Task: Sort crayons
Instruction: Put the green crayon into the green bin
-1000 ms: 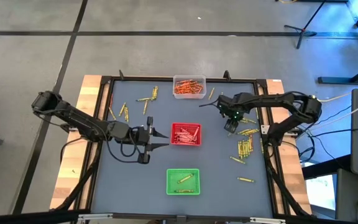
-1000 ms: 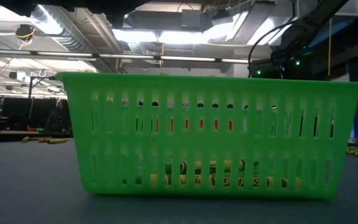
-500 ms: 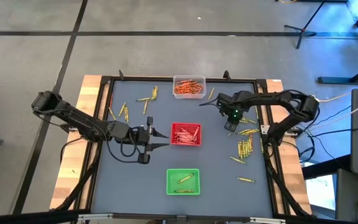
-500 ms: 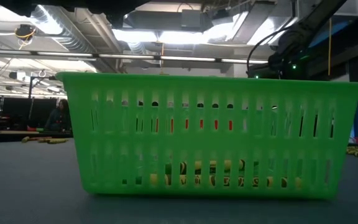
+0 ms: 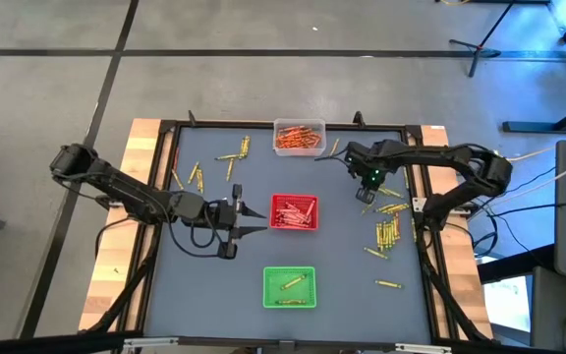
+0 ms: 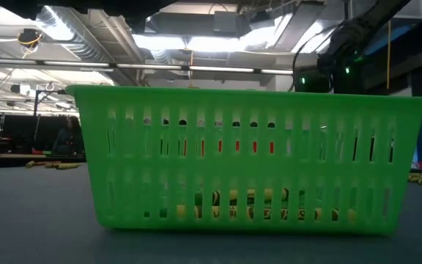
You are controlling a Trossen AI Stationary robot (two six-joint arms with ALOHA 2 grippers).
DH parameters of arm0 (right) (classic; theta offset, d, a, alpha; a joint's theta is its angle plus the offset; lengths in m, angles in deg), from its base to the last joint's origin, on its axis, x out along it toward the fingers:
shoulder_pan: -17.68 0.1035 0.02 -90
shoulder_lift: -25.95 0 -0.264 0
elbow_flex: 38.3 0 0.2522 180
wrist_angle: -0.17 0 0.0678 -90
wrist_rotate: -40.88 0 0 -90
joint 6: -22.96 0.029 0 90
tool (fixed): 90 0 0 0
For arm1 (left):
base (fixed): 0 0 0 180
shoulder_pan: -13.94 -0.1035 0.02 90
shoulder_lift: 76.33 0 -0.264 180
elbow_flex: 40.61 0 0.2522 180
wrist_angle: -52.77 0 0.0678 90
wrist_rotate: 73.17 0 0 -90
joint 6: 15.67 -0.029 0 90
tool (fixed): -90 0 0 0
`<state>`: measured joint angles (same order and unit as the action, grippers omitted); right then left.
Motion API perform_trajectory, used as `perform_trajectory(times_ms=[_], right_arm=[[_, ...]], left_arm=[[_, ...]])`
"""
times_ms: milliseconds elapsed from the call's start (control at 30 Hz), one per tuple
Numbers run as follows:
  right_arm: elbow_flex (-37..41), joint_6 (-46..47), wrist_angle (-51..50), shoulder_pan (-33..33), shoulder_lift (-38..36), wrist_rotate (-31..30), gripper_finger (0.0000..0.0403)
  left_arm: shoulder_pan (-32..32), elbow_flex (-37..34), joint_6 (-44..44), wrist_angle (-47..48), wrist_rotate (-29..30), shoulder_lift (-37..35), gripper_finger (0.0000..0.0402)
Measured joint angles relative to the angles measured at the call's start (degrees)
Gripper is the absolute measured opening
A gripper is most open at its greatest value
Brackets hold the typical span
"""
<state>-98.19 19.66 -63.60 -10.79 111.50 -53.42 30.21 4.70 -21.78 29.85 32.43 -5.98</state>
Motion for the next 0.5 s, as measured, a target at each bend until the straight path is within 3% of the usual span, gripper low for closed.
perform_trajectory(times_ms=[200, 500], right_arm=[[-6.2, 1.2, -3.4, 4.4, -3.2, 0.4, 0.0009], [-15.8, 7.1, -0.5, 19.8, -3.6, 1.8, 0.0015]], left_arm=[[0.0, 0.0, 0.0, 0.0, 0.0, 0.0, 0.0109], [0.0, 0.0, 0.0, 0.0, 0.0, 0.0, 0.0109]])
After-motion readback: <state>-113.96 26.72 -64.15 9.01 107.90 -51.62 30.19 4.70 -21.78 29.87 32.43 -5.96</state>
